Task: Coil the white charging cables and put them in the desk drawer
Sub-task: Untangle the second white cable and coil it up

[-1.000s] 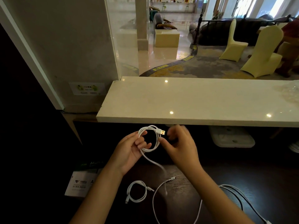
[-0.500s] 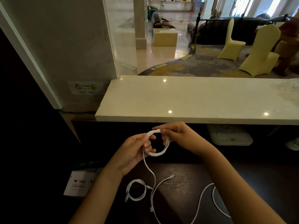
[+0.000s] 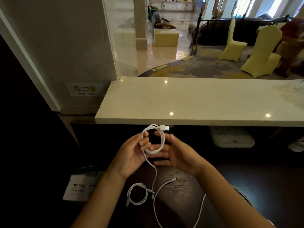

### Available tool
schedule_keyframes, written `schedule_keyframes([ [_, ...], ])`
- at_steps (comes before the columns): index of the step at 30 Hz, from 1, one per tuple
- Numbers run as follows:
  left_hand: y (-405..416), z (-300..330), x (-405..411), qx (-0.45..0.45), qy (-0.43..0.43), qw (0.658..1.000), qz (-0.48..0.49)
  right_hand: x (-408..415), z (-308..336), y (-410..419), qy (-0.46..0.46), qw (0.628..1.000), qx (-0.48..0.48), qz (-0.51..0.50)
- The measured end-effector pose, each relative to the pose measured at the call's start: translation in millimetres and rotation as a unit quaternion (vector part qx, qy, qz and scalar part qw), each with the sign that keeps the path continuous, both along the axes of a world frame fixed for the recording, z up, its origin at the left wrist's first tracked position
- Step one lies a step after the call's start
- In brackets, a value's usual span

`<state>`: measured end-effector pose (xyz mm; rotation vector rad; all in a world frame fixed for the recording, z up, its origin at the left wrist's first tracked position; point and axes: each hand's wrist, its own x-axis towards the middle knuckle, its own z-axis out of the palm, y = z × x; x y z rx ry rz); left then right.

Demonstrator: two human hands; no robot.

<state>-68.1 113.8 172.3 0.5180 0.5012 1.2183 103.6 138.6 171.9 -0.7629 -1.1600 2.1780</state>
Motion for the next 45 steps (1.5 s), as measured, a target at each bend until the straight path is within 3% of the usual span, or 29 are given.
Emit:
schedule_keyframes([
  [4,1.8,4.4,-6.6,-0.023,-0.002,0.999,0.045,10.8,-12.2,-11.9,-0.169,0.960,0.178,0.134],
  [8,1.8,-0.2,-9.4,-0.028,0.010,0.999,0.045,19.9,-4.9,-8.6,-0.240,0.925,0.260,0.135],
  [11,-1.4,-5.2,-15.8,-0.018,-0.014,1.000,0.010,32.3,-5.1,6.2,-0.362,0.839,0.392,0.103],
  [13,-3.6,-7.8,-17.7,-0.018,-0.015,1.000,-0.012,40.0,-6.6,14.1,-0.466,0.781,0.409,0.077],
  [14,-4.7,-7.6,-16.2,-0.024,-0.005,1.000,-0.016,42.2,-7.6,17.0,-0.497,0.771,0.396,0.051],
  [17,-8.9,-5.3,-7.3,-0.047,0.038,0.998,-0.019,39.0,-12.8,20.8,-0.503,0.776,0.377,-0.055],
  [18,-10.6,-4.7,-4.5,-0.051,0.049,0.997,-0.026,35.5,-13.8,21.1,-0.474,0.794,0.366,-0.107],
  [21,-15.4,-5.5,0.9,-0.055,0.099,0.992,-0.052,23.2,-4.0,19.0,-0.230,0.915,0.182,-0.278],
  [23,-18.3,-7.2,2.2,-0.055,0.121,0.989,-0.060,17.4,5.9,18.4,-0.079,0.936,0.062,-0.336],
  [25,-19.4,-8.1,1.8,-0.057,0.120,0.990,-0.056,15.3,14.2,19.3,-0.031,0.940,0.027,-0.339],
  [28,-19.8,-7.2,-1.0,-0.062,0.127,0.989,-0.047,15.0,25.1,19.0,-0.062,0.954,0.071,-0.285],
  [32,-21.6,-6.5,-3.0,-0.067,0.146,0.986,-0.044,24.0,33.1,18.3,-0.138,0.953,0.218,-0.160],
  [40,-24.6,-1.9,3.7,-0.041,0.146,0.983,-0.101,25.5,52.1,25.5,-0.263,0.881,0.390,0.051],
  [45,-25.7,1.9,2.2,-0.025,0.165,0.981,-0.099,28.8,55.3,31.2,-0.310,0.846,0.430,0.053],
])
